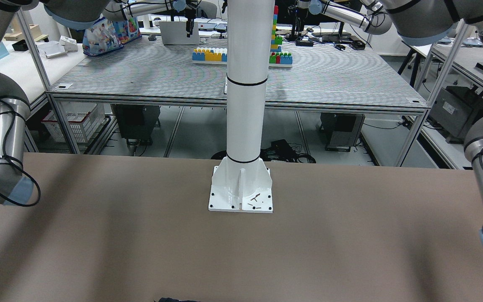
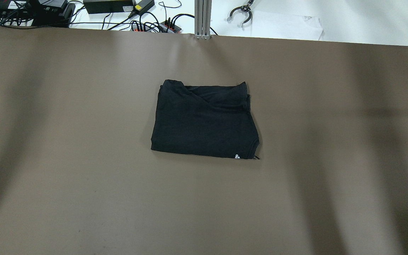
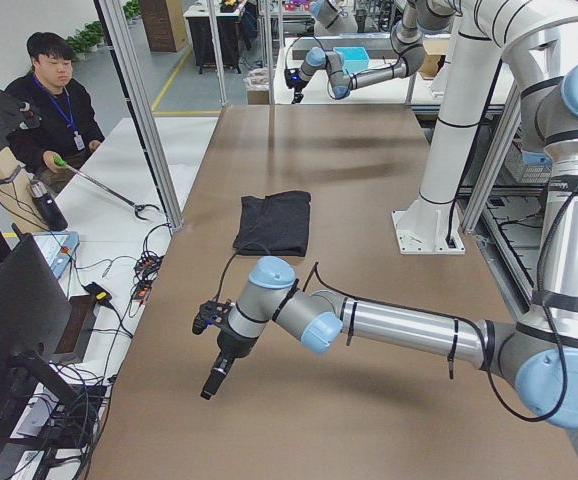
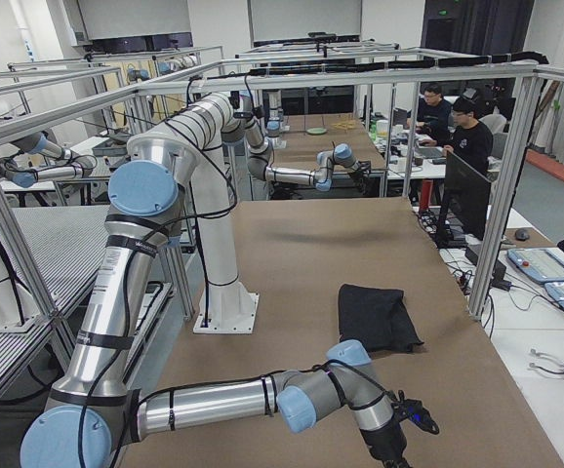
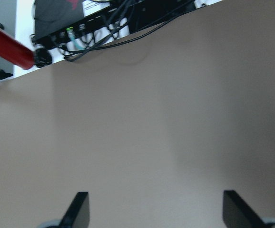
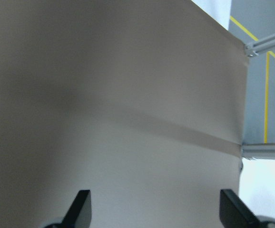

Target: Fold clothes

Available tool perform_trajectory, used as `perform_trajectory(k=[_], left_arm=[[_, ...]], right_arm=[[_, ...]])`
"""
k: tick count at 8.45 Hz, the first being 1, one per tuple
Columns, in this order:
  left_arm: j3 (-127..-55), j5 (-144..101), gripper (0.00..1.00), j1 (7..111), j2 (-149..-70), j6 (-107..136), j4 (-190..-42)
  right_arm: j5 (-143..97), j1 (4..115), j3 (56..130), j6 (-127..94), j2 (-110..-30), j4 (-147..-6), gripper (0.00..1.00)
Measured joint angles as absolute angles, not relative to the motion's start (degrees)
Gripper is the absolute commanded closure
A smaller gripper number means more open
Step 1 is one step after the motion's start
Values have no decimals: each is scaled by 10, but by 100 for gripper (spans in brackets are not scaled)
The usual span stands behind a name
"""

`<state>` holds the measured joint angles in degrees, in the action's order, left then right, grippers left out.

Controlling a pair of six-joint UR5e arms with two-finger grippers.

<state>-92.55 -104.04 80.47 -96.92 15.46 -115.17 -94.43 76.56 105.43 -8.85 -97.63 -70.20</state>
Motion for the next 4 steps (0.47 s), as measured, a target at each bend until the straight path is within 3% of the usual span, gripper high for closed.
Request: perform_trajectory(k=[2, 4], left_arm=[[-965, -1008, 0, 819, -891, 134, -1160], [-993, -965, 0, 824, -862, 135, -1171]], right_arm=[[-919, 818, 1060, -64, -1020, -696, 5], [-901, 836, 1067, -42, -1031, -695, 5]])
